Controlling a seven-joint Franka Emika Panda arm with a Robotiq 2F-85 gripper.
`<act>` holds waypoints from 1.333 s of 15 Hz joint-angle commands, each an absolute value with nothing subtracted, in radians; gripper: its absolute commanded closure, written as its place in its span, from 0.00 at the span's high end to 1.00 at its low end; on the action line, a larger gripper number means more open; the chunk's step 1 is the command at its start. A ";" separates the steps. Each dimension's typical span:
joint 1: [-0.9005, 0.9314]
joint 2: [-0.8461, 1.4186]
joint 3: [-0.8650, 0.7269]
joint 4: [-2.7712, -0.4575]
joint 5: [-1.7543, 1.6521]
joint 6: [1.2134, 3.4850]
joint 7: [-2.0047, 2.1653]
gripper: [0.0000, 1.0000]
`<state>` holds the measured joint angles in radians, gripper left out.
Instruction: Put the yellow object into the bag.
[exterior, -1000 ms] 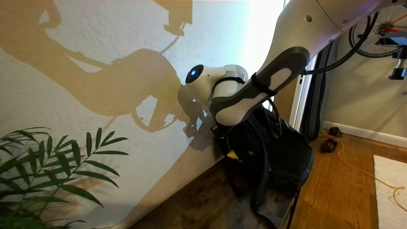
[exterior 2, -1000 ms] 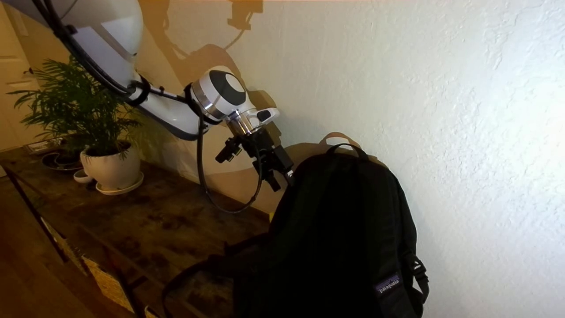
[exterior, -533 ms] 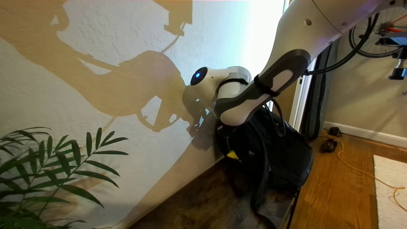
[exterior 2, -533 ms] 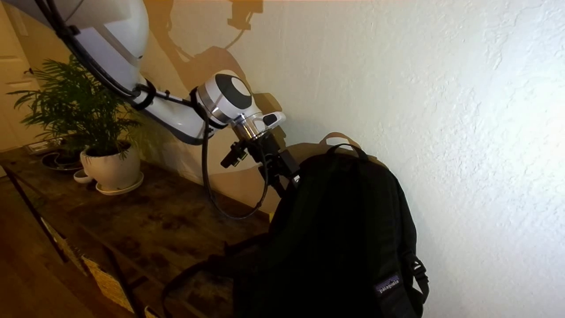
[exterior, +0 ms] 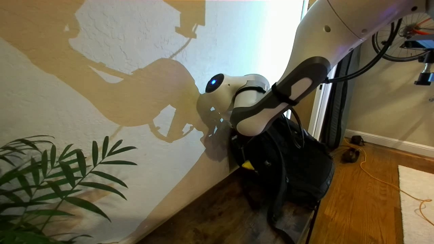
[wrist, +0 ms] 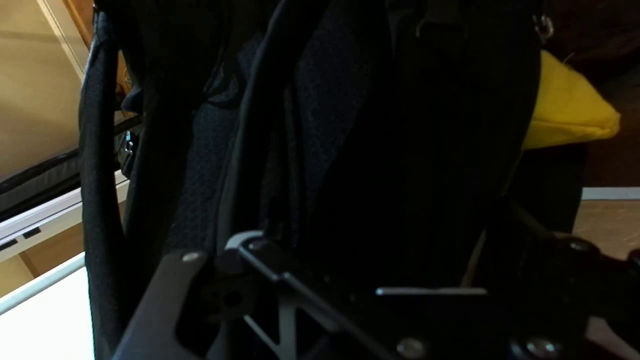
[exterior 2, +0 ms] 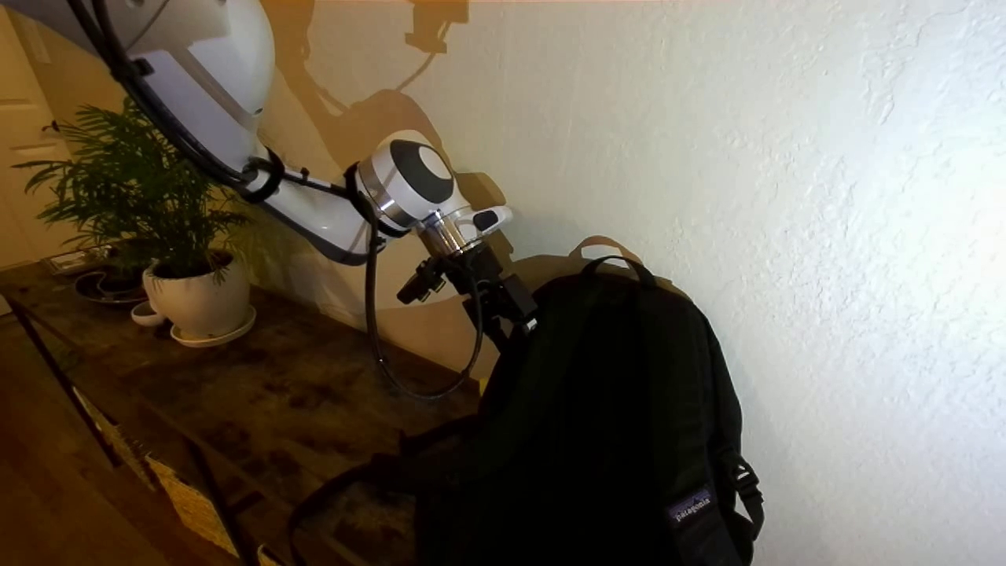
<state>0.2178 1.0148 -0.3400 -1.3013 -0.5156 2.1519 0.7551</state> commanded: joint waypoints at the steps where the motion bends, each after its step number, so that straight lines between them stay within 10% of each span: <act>1: 0.205 1.023 -0.333 -1.282 -0.519 2.174 0.746 1.00; 13: 0.178 1.122 -0.331 -1.190 -0.506 2.162 0.708 1.00; 20: 0.173 1.145 -0.327 -1.151 -0.493 2.162 0.687 0.40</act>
<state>0.1918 1.1323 -0.3395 -1.1760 -0.5126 2.1565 0.7230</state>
